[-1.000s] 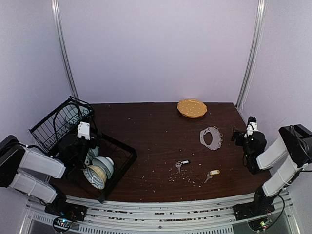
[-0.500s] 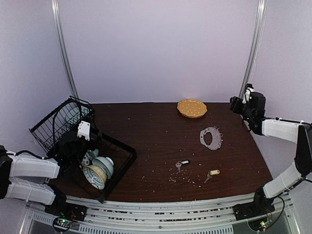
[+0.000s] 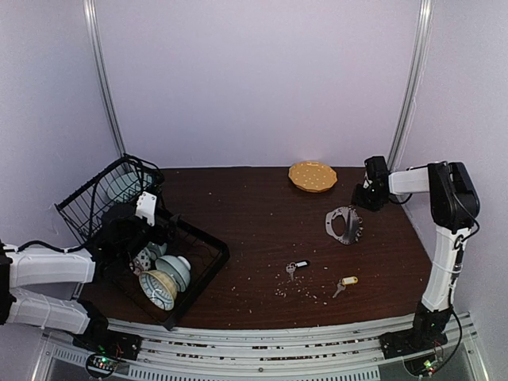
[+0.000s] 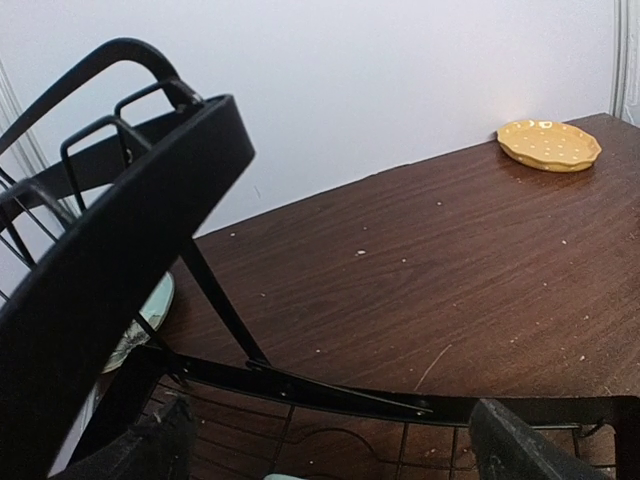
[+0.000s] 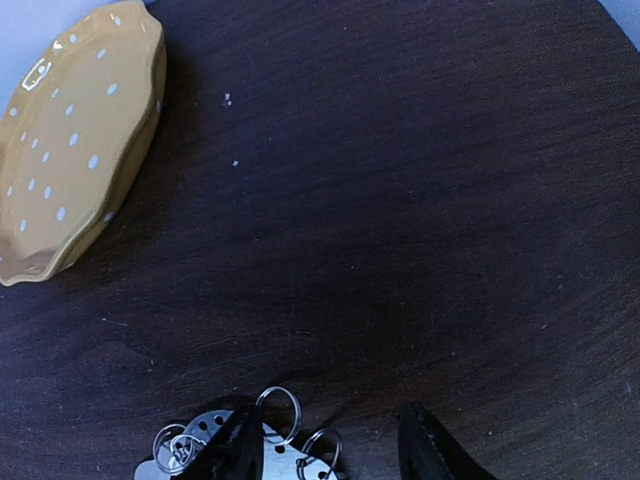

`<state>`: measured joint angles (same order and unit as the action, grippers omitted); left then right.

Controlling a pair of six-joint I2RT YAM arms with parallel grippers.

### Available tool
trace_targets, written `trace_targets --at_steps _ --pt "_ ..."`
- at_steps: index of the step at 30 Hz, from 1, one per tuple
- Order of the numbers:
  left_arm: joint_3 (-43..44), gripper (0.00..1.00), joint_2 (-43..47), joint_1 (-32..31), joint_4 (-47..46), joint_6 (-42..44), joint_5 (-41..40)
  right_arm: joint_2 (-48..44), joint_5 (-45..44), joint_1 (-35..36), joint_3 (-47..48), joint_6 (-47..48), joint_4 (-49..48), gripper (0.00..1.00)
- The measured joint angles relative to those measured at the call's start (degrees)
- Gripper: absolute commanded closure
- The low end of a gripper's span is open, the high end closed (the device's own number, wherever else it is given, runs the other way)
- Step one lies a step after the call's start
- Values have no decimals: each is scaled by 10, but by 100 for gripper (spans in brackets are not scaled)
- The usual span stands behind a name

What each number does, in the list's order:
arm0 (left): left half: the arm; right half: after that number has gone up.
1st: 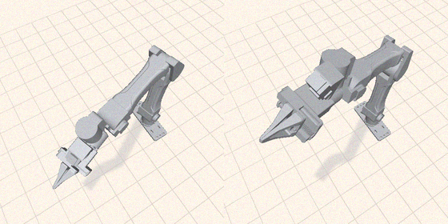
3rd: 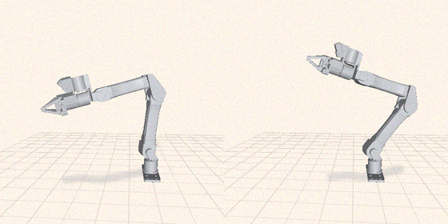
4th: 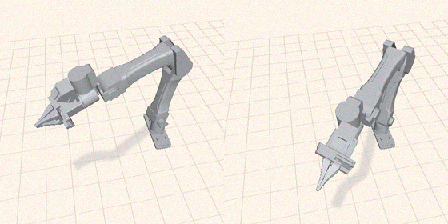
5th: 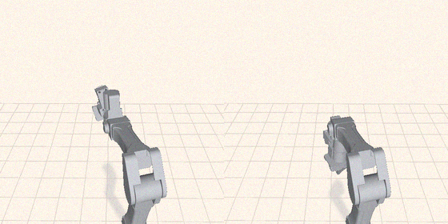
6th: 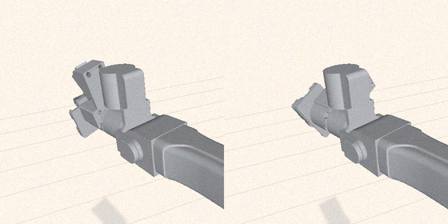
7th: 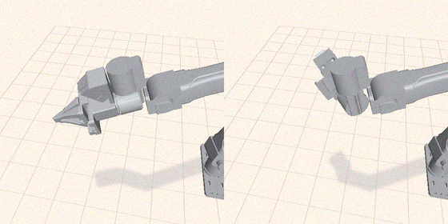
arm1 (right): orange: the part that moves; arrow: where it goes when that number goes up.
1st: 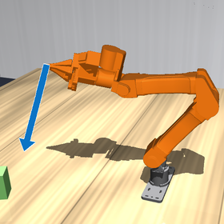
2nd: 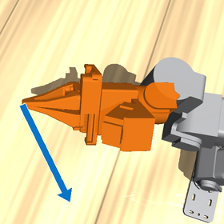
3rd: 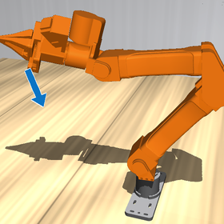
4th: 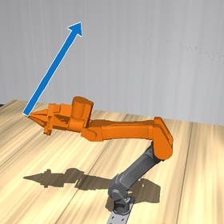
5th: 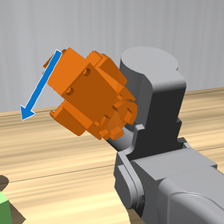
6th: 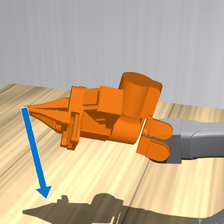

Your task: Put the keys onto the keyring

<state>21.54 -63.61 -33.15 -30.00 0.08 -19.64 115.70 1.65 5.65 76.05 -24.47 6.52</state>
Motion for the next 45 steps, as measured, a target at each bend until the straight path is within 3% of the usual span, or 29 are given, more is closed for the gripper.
trace_targets --at_steps 3,15,22,25,36,41,45 --pt "12 2 -6 -11 16 -5 2 21 0 5 15 -14 10 58" --pt "19 2 -3 -31 46 -3 -10 24 -23 32 -5 -45 0 87" --pt "19 2 10 -33 66 -6 -3 21 -41 32 -11 -46 -8 90" --pt "20 2 15 -35 76 -7 0 21 -51 32 -10 -40 -6 99" --pt "24 2 21 -39 91 -14 7 3 -70 47 -3 25 33 100" --pt "40 2 29 -61 99 -2 42 -76 -57 103 -3 110 60 100" --pt "115 2 47 -84 26 11 94 -153 -5 163 -3 174 64 100"
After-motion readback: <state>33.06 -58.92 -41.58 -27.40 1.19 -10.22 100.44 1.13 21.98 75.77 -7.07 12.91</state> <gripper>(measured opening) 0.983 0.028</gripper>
